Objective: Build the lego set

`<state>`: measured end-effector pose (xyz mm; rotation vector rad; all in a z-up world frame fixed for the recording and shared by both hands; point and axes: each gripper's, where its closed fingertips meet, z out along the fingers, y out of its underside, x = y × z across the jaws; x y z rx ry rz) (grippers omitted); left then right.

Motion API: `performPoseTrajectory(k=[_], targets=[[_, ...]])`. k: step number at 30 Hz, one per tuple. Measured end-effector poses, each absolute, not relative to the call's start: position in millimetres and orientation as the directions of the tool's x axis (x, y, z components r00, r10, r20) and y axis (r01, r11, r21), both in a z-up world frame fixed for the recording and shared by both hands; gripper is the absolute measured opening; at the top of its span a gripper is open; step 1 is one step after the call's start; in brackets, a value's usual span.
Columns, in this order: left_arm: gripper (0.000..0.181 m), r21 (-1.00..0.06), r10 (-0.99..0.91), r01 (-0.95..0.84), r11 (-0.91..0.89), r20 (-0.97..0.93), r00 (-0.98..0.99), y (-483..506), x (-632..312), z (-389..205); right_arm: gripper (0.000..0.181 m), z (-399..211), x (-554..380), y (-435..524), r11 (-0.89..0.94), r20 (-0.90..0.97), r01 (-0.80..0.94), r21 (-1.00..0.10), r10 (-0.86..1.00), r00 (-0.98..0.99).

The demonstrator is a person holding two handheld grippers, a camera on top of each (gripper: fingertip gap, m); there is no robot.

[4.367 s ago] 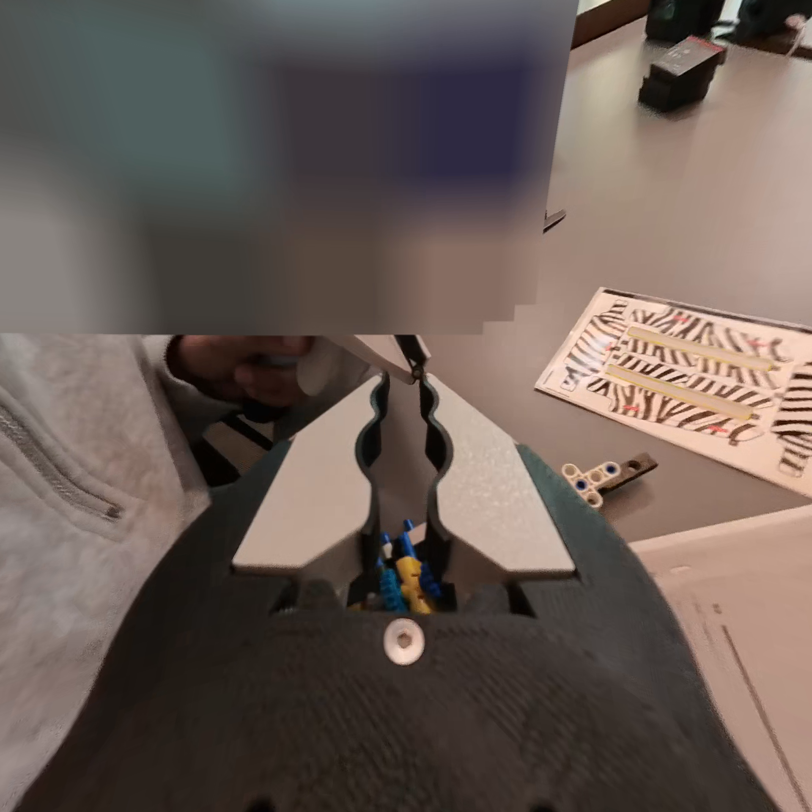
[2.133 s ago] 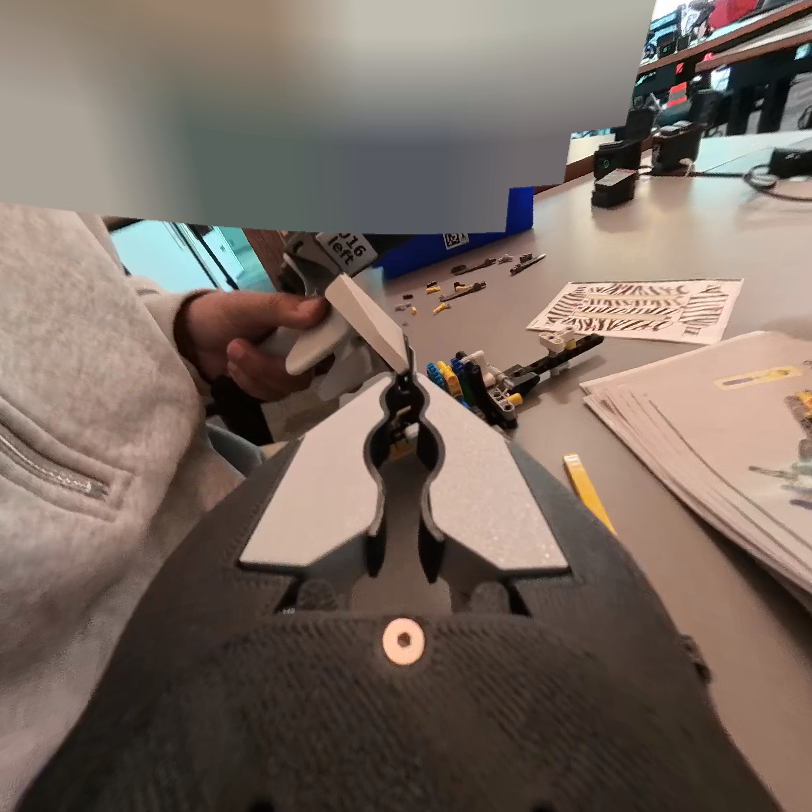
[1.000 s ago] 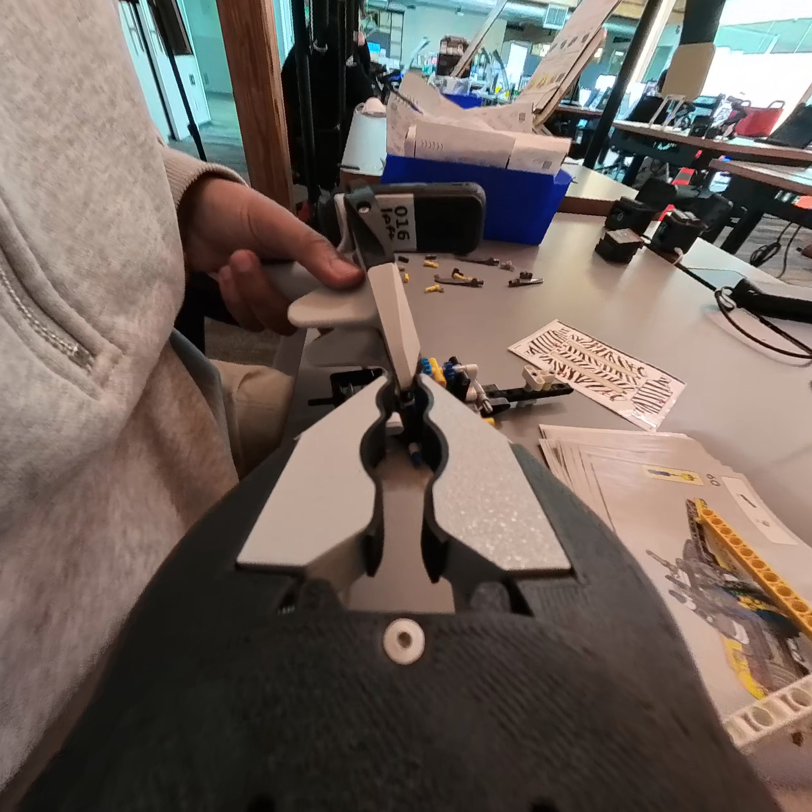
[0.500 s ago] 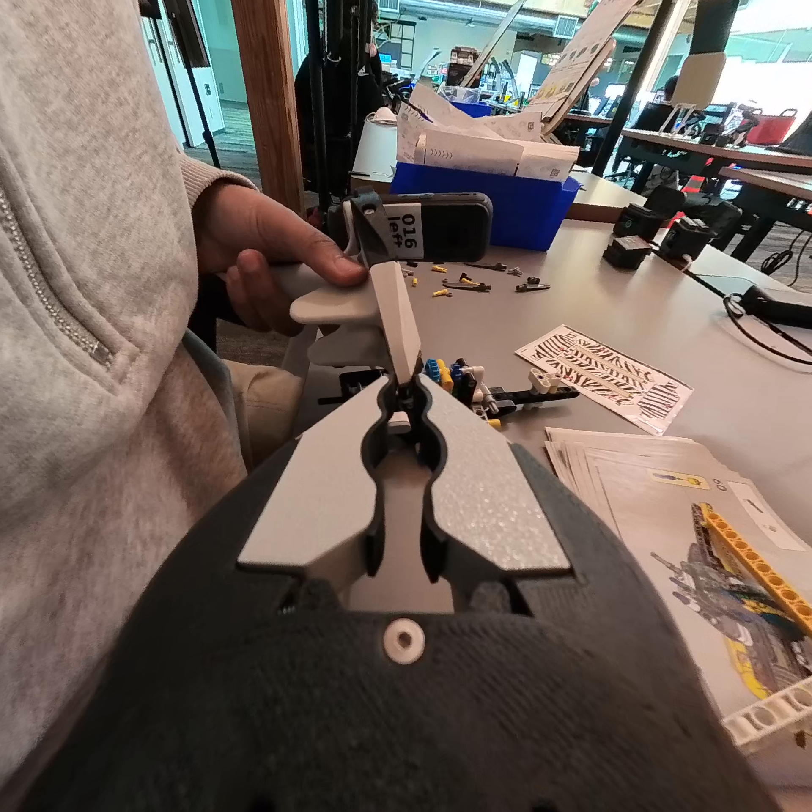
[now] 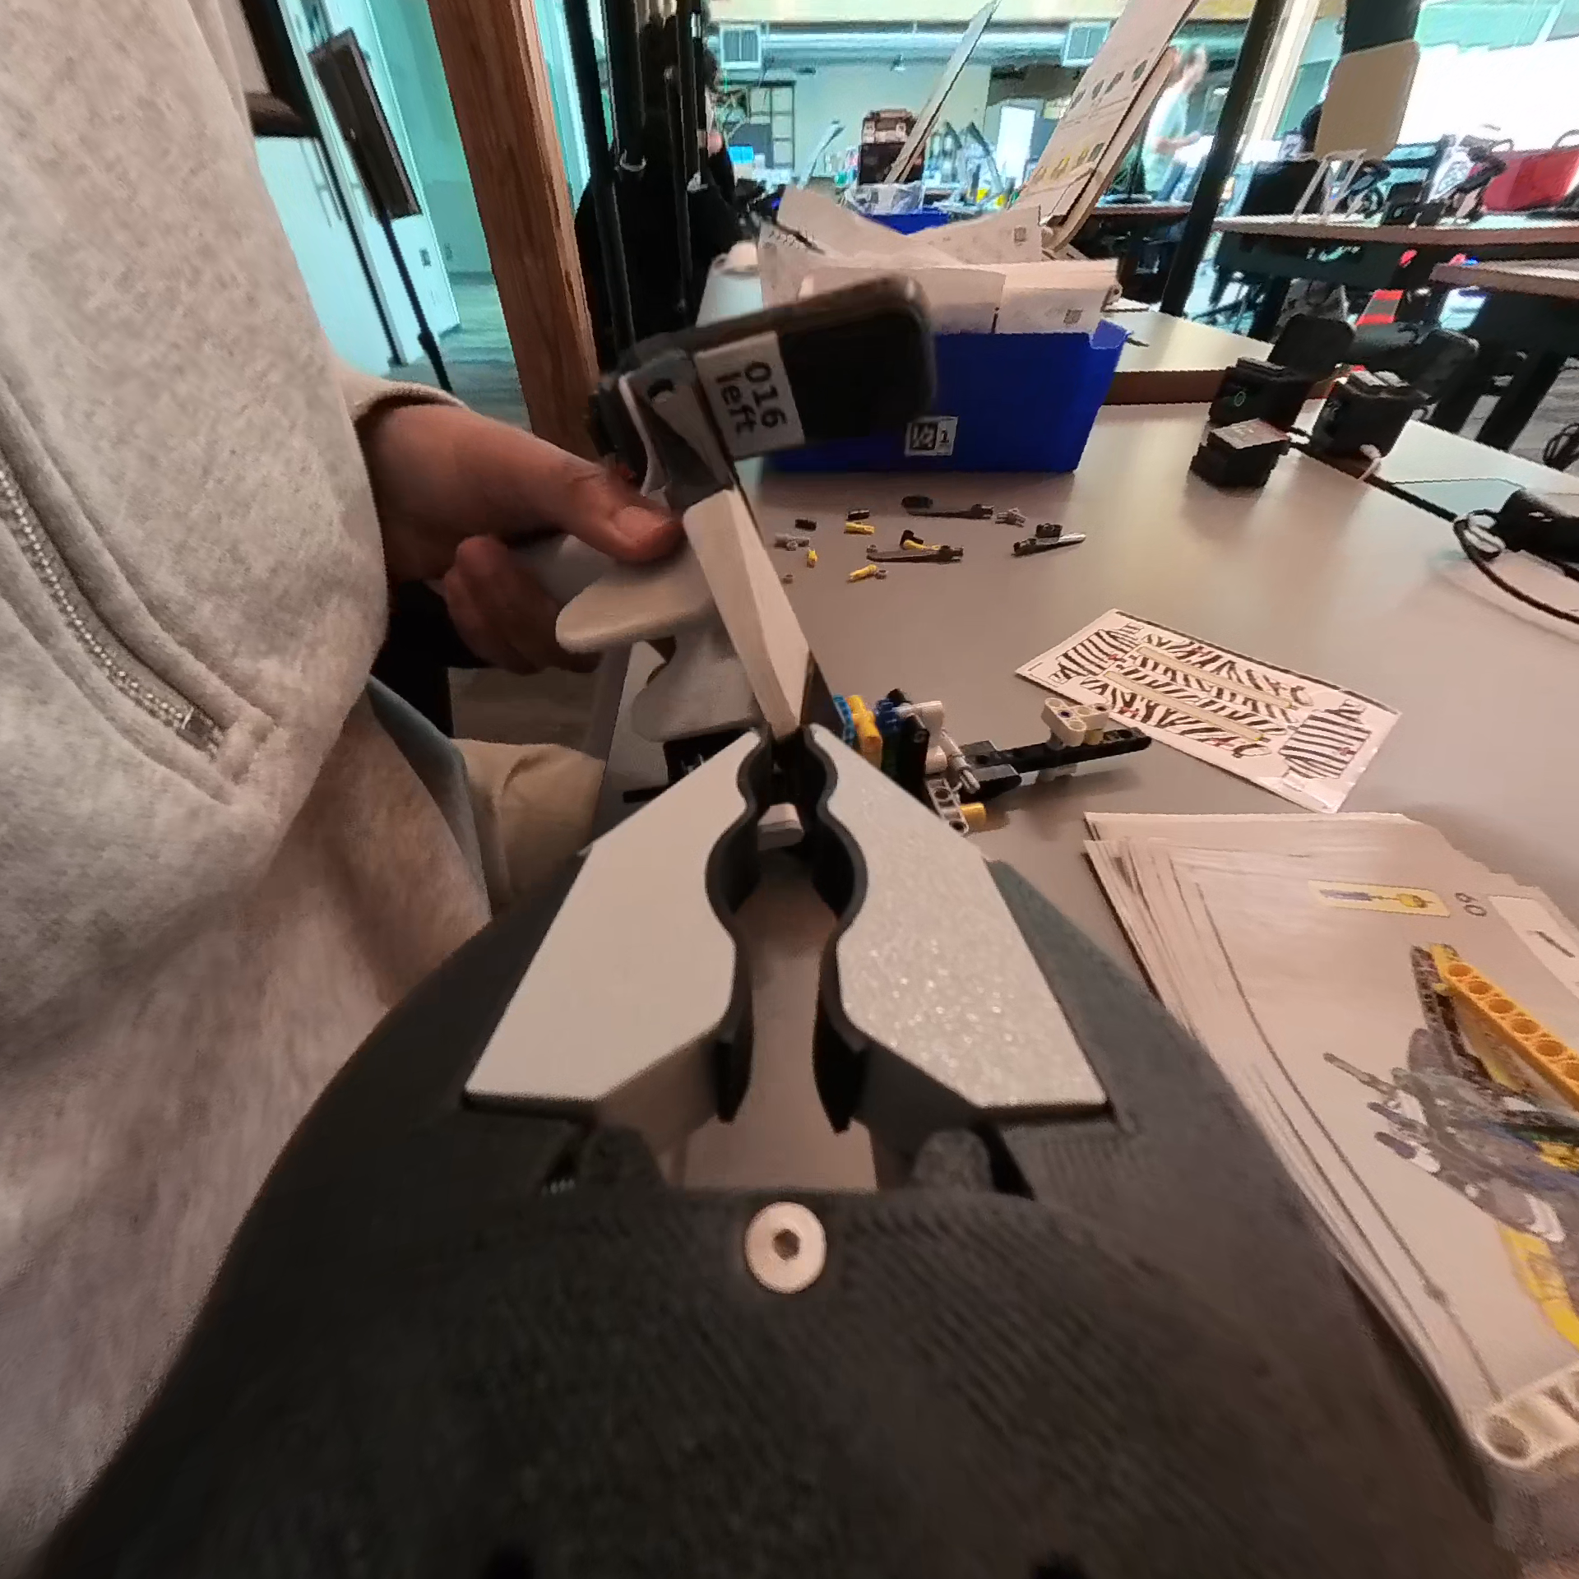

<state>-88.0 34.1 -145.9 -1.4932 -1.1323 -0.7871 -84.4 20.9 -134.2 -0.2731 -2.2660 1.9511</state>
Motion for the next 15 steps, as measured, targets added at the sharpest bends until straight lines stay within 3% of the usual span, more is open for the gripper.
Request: performPoseTrajectory(k=[4,11,15], targets=[[0.036,-0.420,0.306,0.907,-0.027,0.860,0.408,29,-91,-145,0.002,-131,-86,18,0.081,-0.071,0.090,-0.993,0.211,-0.975],[0.043,-0.328,0.178,0.944,0.018,0.931,0.320,23,-92,-131,0.002,-115,-84,21,-0.052,-0.177,0.172,-0.984,0.125,-0.976],[0.041,-0.433,0.288,0.901,-0.003,0.863,0.415,12,-100,-132,0.002,-111,-97,31,-0.105,-0.239,0.225,-0.969,0.148,-0.960]])
